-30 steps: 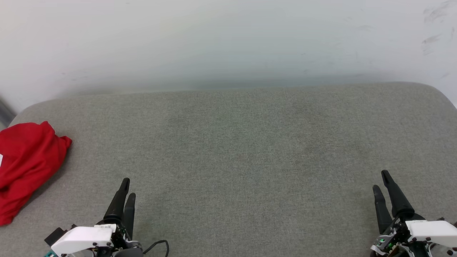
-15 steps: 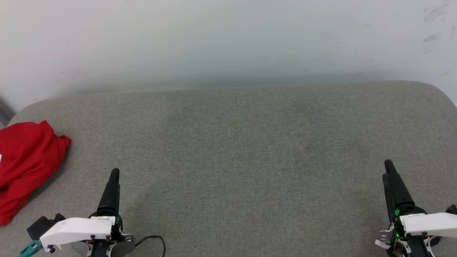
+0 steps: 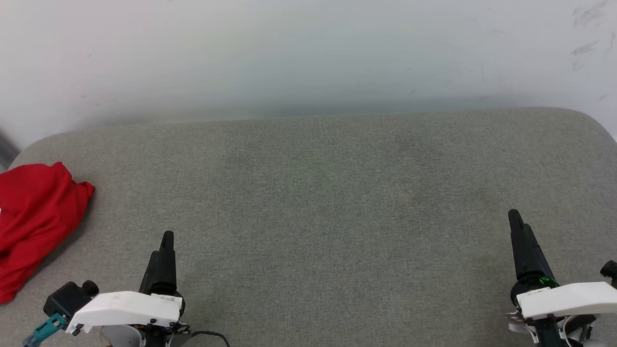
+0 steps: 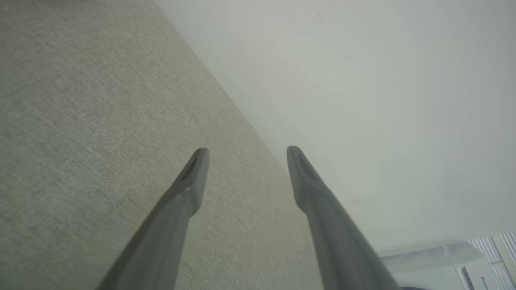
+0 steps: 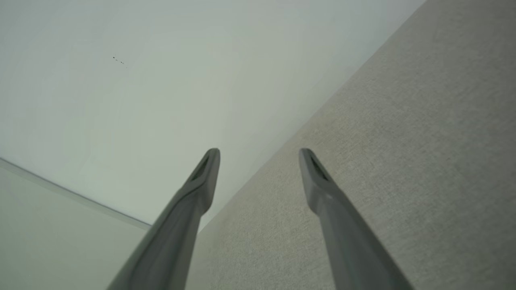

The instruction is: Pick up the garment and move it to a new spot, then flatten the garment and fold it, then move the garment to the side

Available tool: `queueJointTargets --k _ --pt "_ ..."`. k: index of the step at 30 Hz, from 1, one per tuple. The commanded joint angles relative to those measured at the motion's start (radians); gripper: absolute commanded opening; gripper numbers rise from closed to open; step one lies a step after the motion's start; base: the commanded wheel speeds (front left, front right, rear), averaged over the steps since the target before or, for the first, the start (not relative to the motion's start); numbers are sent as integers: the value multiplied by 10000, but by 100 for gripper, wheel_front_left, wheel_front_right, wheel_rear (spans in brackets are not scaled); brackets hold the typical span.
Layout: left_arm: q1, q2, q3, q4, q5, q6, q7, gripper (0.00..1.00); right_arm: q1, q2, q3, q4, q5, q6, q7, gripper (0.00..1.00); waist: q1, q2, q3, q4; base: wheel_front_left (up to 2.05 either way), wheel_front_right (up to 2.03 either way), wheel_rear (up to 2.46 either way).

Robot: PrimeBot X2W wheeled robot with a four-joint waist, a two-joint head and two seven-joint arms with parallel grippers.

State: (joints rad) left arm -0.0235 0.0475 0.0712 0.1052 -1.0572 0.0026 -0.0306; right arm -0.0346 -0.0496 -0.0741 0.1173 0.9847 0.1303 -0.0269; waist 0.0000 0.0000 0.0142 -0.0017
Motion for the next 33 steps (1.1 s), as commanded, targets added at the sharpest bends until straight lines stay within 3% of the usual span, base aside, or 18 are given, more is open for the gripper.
queueJointTargets --k 1,15,33 --pt "-56 23 -40 -225 414 62 -90 100 -16 -19 52 -250 -430 3 -110 100 0 0 1 1 0 0 0" --pt "312 26 -501 -522 2914 644 -571 100 266 -17 299 -391 -2910 3 -590 100 0 0 -23 3 0 0 0" --pt "648 38 -972 -956 5157 841 -1099 100 529 -15 465 -714 -5115 4 -1124 100 0 0 16 17 0 0 0"
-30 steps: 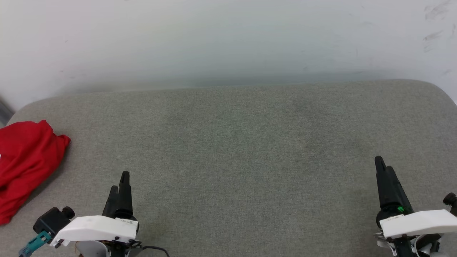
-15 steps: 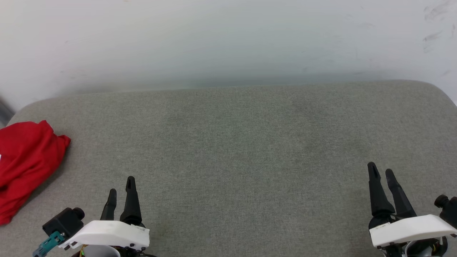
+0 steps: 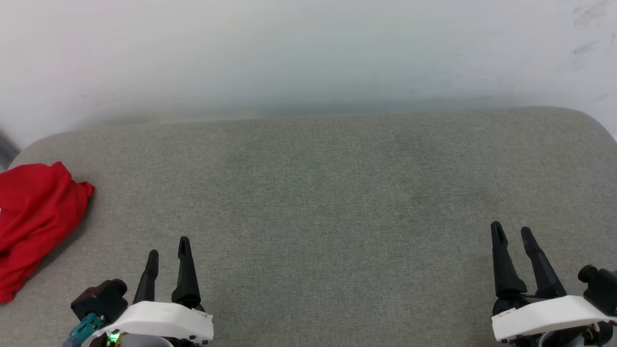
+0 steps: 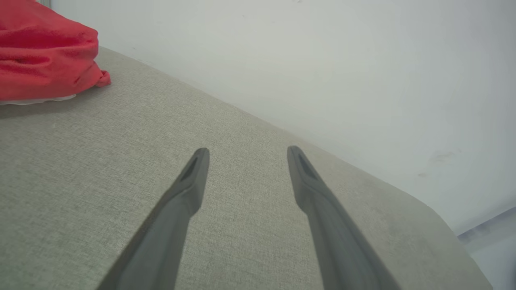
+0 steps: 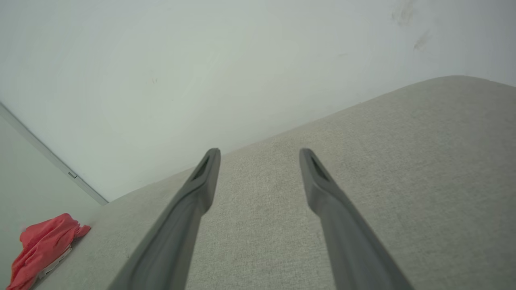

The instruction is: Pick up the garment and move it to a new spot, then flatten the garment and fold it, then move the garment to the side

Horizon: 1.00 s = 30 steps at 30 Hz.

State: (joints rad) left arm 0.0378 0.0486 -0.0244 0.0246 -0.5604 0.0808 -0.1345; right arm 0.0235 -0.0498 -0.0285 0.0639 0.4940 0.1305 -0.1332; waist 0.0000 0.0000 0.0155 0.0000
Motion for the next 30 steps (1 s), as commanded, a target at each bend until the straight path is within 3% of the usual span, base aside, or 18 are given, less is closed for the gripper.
queueJointTargets --k 1,30 --pt "48 28 -45 -162 302 53 -88 100 -37 -13 0 -203 -298 2 -93 100 0 0 12 1 0 0 0" --pt "365 25 -299 -343 2902 -41 -756 100 339 -10 37 -368 -2867 3 -765 100 0 0 97 -18 0 0 0"
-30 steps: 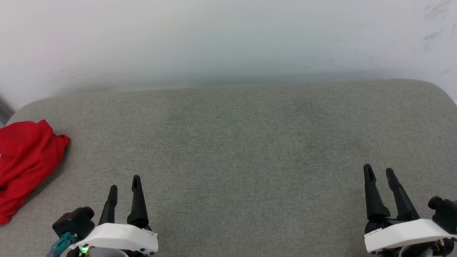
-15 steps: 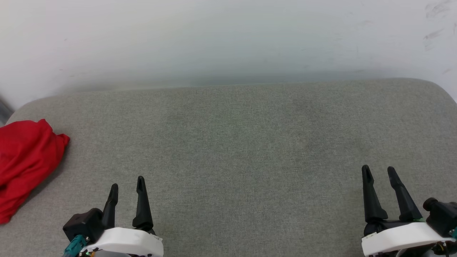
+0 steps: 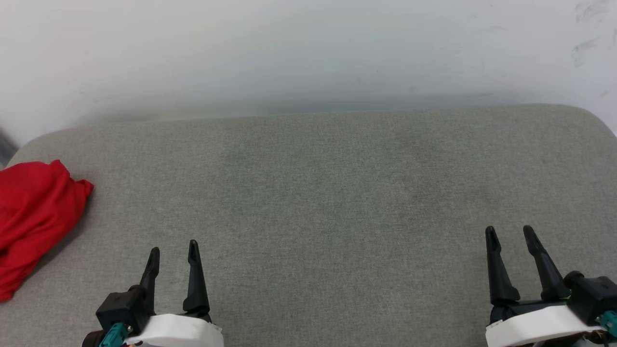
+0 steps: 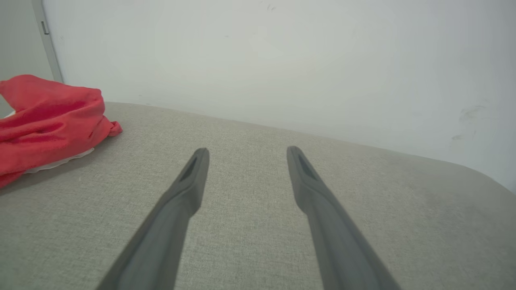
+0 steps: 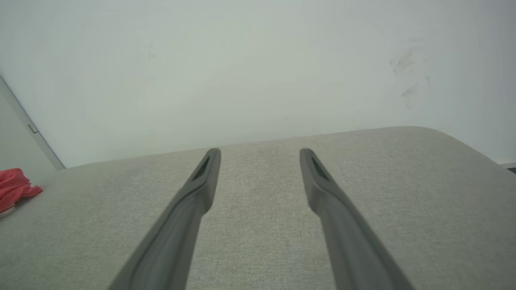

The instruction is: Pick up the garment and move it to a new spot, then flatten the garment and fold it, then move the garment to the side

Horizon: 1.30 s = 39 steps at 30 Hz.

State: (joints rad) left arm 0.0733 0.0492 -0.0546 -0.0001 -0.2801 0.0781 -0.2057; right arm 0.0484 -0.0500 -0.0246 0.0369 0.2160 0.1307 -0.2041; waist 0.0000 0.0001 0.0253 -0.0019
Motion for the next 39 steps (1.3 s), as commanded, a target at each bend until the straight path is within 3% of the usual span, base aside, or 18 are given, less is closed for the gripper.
queueJointTargets --k 1,30,39 --pt "25 20 6 -82 173 -38 -62 100 101 -8 4 -104 -146 0 -78 100 0 -1 2 -1 0 0 0" --pt "301 17 -151 171 1828 98 -615 100 402 -3 181 -405 -1884 -1 -623 100 0 -1 -24 33 0 0 0" --pt "326 16 -53 239 1636 87 -601 100 426 -3 231 -256 -1418 -1 -614 100 0 -1 -35 36 0 0 0"
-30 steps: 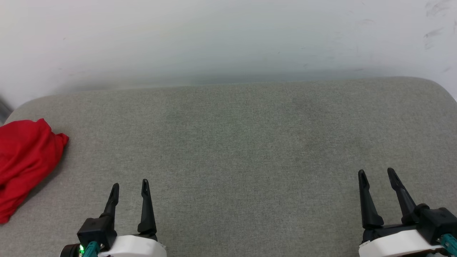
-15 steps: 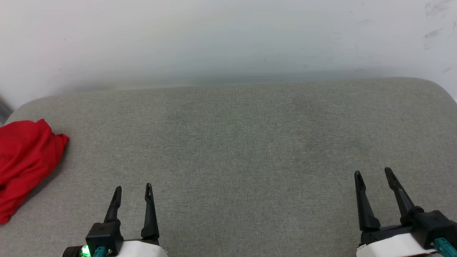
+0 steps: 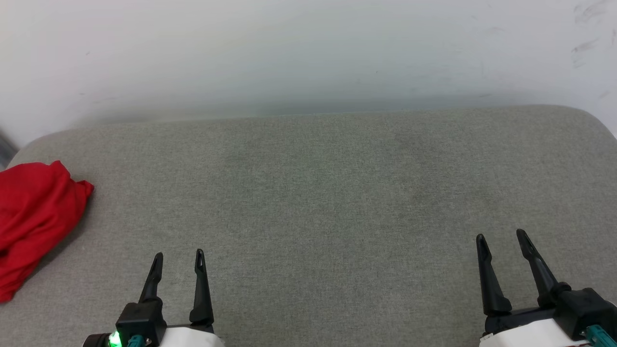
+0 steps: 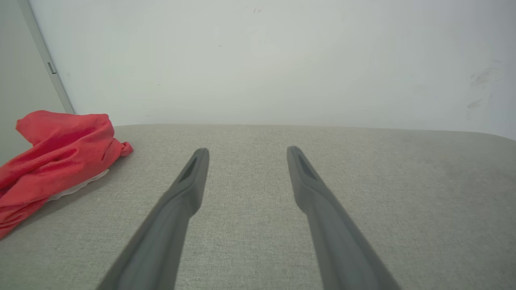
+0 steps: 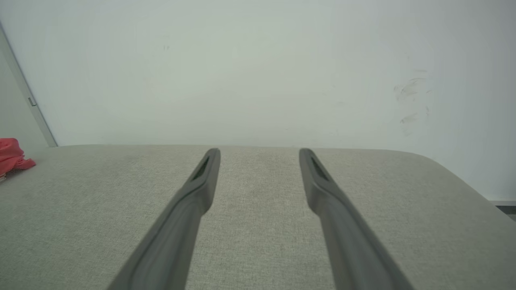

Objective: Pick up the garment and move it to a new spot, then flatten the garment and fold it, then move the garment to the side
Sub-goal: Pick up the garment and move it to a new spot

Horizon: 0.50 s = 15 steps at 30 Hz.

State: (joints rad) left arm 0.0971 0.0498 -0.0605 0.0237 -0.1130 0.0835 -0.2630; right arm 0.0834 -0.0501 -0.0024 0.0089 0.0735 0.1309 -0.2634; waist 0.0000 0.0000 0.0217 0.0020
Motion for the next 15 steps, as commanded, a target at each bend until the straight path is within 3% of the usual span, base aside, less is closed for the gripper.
queueJointTargets --k 1,15 --pt "93 10 15 9 -50 31 -28 100 80 -1 13 30 55 -3 -21 100 0 0 0 -5 0 0 0" --pt "49 10 90 76 -129 -8 -28 100 75 -1 -57 192 585 -3 -21 100 0 0 22 7 0 0 0"
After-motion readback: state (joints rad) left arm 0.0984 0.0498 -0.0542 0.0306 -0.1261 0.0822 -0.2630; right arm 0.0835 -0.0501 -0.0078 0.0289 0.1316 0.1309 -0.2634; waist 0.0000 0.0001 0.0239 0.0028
